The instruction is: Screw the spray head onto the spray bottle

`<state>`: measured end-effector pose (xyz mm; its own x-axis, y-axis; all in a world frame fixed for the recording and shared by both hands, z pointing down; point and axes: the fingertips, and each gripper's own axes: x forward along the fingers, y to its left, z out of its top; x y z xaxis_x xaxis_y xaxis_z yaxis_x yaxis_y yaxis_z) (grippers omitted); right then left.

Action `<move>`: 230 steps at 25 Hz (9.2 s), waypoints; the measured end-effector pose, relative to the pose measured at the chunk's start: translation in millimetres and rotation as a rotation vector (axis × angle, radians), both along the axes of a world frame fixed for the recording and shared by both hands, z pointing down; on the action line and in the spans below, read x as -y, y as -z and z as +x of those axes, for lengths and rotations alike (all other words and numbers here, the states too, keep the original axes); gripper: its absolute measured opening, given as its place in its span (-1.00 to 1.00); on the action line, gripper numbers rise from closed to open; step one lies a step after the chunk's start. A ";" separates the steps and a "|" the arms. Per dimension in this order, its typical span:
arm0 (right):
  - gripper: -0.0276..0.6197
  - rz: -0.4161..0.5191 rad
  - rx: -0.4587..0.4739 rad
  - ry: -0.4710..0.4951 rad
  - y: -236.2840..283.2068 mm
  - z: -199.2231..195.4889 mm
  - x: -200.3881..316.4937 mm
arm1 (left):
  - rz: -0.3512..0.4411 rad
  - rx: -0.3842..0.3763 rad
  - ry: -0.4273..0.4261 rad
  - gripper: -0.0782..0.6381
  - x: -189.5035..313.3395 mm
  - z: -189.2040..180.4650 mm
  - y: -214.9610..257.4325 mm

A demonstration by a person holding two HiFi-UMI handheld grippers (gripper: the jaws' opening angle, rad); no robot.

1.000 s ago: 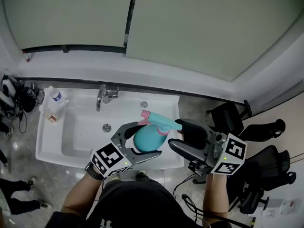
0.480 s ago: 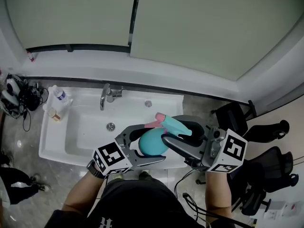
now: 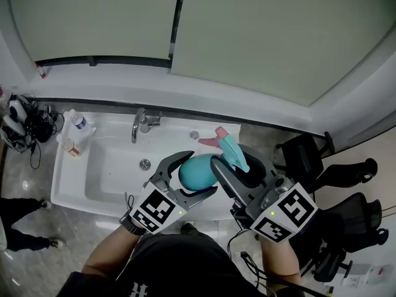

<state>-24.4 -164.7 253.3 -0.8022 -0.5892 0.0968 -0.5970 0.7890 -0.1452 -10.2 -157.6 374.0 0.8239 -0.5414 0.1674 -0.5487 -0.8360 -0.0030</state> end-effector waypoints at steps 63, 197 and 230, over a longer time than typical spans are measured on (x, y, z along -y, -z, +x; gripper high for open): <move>0.07 0.042 0.191 0.562 27.5 48.3 -34.8 | -0.039 -0.166 -0.387 0.40 -36.2 14.5 32.4; 0.00 0.156 -0.001 0.700 17.1 -11.1 -87.9 | -0.396 -0.396 -1.124 0.40 -136.1 15.7 21.7; -0.45 0.046 -0.103 0.722 -1.5 -35.2 -84.1 | -0.337 -0.313 -1.006 0.45 -114.0 -2.7 2.6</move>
